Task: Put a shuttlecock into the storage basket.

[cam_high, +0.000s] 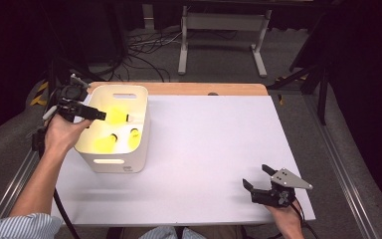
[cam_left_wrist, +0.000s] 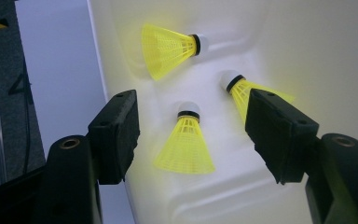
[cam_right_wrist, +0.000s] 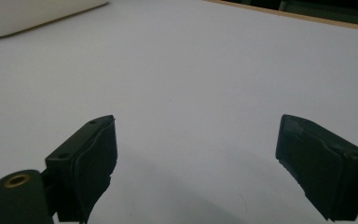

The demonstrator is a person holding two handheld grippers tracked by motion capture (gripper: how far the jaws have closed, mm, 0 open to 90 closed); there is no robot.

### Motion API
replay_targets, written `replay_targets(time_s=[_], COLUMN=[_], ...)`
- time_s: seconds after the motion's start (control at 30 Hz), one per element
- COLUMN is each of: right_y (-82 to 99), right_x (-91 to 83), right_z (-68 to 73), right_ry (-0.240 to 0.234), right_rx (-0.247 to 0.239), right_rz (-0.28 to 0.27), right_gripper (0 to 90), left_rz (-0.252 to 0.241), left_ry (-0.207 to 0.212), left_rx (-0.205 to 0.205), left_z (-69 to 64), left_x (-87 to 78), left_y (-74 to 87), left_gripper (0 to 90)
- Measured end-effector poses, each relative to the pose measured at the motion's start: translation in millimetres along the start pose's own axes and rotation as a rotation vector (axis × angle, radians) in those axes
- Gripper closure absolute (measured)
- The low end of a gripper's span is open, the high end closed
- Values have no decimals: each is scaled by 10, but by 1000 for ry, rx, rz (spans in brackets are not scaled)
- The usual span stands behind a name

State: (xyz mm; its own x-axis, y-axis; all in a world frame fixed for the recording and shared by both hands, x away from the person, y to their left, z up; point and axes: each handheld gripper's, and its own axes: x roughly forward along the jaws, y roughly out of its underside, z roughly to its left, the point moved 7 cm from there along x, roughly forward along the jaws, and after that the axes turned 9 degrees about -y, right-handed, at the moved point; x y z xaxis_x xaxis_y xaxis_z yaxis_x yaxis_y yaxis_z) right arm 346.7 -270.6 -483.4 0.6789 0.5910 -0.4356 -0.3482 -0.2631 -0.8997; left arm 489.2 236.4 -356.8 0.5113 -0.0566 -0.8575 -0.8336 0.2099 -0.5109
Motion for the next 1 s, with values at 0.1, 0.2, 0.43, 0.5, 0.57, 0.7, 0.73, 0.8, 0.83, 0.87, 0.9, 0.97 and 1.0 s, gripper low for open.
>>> replay_targets(time_s=[0.1,0.2,0.43,0.5,0.57,0.7,0.73,0.8,0.83,0.87,0.9,0.97,1.0], right_y=[0,0,-1,-1,-1,-1,-1,-1,0,0,-1,-1,-1], right_x=[0,-3,-1,0,3,1,0,0,0,1,1,1,1], right_z=[0,0,1,-1,1,2,2,2,1,1,1,1,1], right_ry=[-1,0,0,0,-1,0,1,0,0,-1,-1,-2,-2], right_rx=[0,2,0,1,-1,0,0,0,0,0,0,0,0], right_rz=[1,-1,-1,0,0,0,0,0,0,0,0,0,0], right_gripper=[130,130,130,130,130,130,130,130,130,130,130,130,130], left_rz=[-10,-16,-16,-17,-15,-12,-10,-9,-10,-12,-12,-13,-15], left_ry=[-13,-15,-21,-24,-25,-27,-26,-28,-29,-29,-30,-31,-27], left_rx=[-5,-17,-39,-42,-40,-52,-50,-53,-58,-61,-66,-69,-70], left_z=[27,67,150,169,184,211,219,234,242,257,268,286,291], left_x=[-13,-31,-50,-56,-58,-54,-53,-51,-51,-53,-55,-62,-64], left_y=[11,22,63,73,81,102,109,122,128,135,143,154,160], left_gripper=[366,369,370,371,371,371,371,372,372,372,373,373,374])
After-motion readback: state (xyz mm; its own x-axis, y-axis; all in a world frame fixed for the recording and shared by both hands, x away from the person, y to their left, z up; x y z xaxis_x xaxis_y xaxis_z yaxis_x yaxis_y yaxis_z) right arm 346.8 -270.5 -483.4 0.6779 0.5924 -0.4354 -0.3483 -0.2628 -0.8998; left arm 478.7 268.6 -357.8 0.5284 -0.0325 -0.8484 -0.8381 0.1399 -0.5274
